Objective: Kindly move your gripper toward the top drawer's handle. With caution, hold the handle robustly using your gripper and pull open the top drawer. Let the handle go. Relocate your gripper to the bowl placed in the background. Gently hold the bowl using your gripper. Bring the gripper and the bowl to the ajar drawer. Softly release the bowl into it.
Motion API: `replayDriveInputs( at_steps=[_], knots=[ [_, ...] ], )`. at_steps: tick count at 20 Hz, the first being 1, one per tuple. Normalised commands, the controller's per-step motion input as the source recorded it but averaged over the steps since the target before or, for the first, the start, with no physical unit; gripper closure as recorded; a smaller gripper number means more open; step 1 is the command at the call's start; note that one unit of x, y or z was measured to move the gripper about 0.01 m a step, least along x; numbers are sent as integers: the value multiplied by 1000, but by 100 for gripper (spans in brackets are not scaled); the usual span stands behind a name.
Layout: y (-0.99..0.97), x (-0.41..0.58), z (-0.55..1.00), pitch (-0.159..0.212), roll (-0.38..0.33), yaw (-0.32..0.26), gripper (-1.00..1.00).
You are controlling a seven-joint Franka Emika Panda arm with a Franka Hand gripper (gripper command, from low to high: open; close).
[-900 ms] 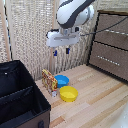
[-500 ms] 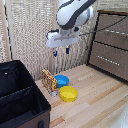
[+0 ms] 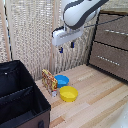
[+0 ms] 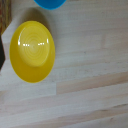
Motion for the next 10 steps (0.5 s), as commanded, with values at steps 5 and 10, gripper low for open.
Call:
replayDriveInputs(
  at_steps=[5,10],
  knots=[
    [-185,-92,2,-54,-339,165,-100],
    [-172,-22,0,-36,-366,135,-100]
  ],
)
